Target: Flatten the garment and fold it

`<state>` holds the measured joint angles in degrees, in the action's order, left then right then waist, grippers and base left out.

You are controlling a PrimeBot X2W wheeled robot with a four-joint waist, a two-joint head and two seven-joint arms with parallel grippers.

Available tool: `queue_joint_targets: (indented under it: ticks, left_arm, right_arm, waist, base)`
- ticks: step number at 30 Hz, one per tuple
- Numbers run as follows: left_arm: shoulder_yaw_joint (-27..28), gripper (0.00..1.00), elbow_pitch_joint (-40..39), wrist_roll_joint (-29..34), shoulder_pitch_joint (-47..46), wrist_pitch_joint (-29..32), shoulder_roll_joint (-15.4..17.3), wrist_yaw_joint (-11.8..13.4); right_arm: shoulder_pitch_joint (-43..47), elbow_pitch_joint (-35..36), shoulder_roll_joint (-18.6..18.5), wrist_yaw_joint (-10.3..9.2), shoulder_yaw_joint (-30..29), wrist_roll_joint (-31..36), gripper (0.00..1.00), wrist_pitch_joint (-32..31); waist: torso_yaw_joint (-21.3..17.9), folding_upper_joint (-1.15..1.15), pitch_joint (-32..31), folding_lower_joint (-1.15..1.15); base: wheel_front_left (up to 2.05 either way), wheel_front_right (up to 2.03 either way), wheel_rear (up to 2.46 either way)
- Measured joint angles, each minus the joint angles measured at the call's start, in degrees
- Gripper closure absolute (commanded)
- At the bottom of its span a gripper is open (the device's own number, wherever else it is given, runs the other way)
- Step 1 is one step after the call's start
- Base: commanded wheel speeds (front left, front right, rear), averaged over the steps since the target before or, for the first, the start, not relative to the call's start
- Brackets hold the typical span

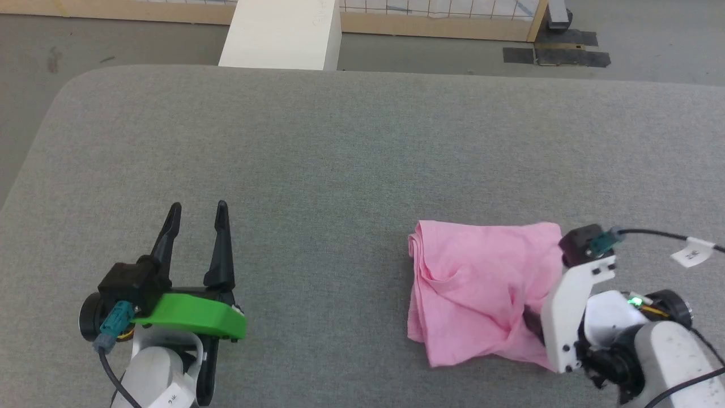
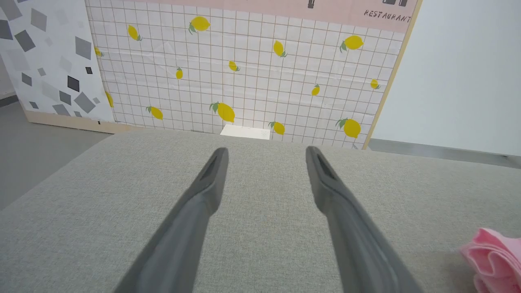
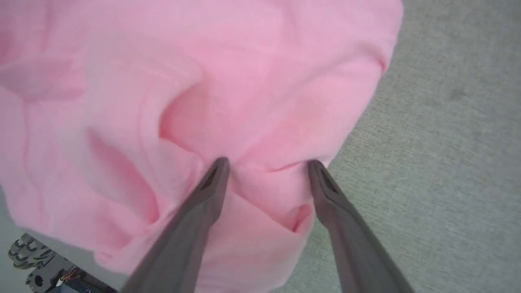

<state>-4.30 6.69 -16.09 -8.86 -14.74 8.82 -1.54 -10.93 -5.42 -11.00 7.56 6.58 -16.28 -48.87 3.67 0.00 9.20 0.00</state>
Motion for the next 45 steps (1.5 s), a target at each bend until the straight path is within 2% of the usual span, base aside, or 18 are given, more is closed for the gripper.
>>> queue_joint_targets:
  ticks: [6, 7, 8, 9, 14, 17, 22, 28, 32, 36, 39, 45]
  left_arm:
    - [-0.02, 0.0, 0.11, 0.0, -0.01, 0.0, -0.12, -0.01]
    - [-0.01, 0.0, 0.12, 0.0, -0.01, 0.0, -0.15, -0.07]
    - [0.0, 0.0, 0.13, 0.0, -0.02, 0.0, -0.16, -0.2]
    - [-0.01, 0.0, 0.14, 0.0, -0.04, 0.0, -0.2, -0.23]
    - [0.88, 0.0, -0.14, -0.01, 0.01, 0.0, -0.31, -0.21]
    - [2.1, 0.0, -1.32, -0.02, 0.4, -0.02, -0.24, 0.01]
    - [4.63, 0.0, -4.09, -0.04, 1.78, -0.04, 0.16, 0.7]
    - [5.37, 0.0, -8.31, 0.25, 1.33, 0.21, 0.77, 2.14]
    - [4.86, 0.0, -11.77, 1.29, -1.24, 2.33, 2.16, 2.19]
    - [4.34, 0.0, -15.38, 2.68, -2.95, 5.22, 3.44, 2.66]
    - [4.56, 0.0, -18.33, 3.56, -3.05, 7.2, 4.58, 3.21]
    - [5.48, 0.0, -22.98, 4.52, -3.24, 10.42, 6.76, 3.98]
  right_arm:
    - [0.61, -2.56, 0.33, 0.0, 2.54, 0.01, 0.0, 0.09]
    - [0.58, -2.85, 0.38, 0.0, 2.59, 0.01, 0.57, 0.3]
    - [0.53, -3.01, 0.33, 0.0, 2.7, 0.01, 0.94, 0.64]
    - [0.44, -3.12, 0.18, 0.0, 2.75, 0.01, 1.0, 1.25]
    - [-0.76, -3.09, -1.37, 0.0, 4.19, -1.03, 1.0, 2.58]
    - [-2.42, -1.8, -4.04, 0.0, 7.23, -2.43, 1.0, 2.36]
    - [-7.76, 0.25, -12.34, 0.01, 14.37, -5.37, 1.0, 0.66]
    - [-15.44, -1.21, -21.28, 0.01, 18.56, -8.48, 1.0, 0.88]
    - [-19.8, -4.64, -25.99, 0.02, 19.71, -8.47, 1.0, 3.54]
    - [-23.45, -9.56, -29.25, 0.02, 20.0, -7.15, 1.0, 8.83]
    - [-26.19, -14.8, -30.6, 0.02, 19.19, -6.39, 1.0, 13.92]
    - [-30.65, -25.46, -30.28, 0.02, 13.88, -4.3, 1.0, 21.74]
  waist:
    - [0.39, 0.0, 0.42, 0.0]
    - [0.41, 0.0, 0.49, 0.0]
    - [0.41, 0.0, 0.58, 0.0]
    - [0.38, 0.0, 0.65, 0.0]
    - [-0.67, 0.0, 0.64, 0.0]
    - [-2.4, 0.0, 0.55, 0.0]
    - [-7.17, 0.0, 0.65, 0.0]
    - [-14.52, 0.0, 1.99, 0.0]
    - [-18.83, 0.0, 4.21, 0.0]
    - [-21.5, 0.01, 7.84, 0.0]
    - [-22.81, 0.0, 10.92, 0.0]
    - [-23.57, 0.0, 17.42, 0.0]
  base:
    - [0.0, 0.0, 0.0]
    - [0.0, 0.0, 0.0]
    - [0.0, 0.0, 0.0]
    - [0.0, 0.0, 0.0]
    - [0.0, 0.0, 0.0]
    - [0.0, 0.0, 0.0]
    - [0.0, 0.0, 0.0]
    - [0.0, 0.0, 0.0]
    - [0.0, 0.0, 0.0]
    - [0.0, 0.0, 0.0]
    - [0.0, 0.0, 0.0]
    - [0.0, 0.0, 0.0]
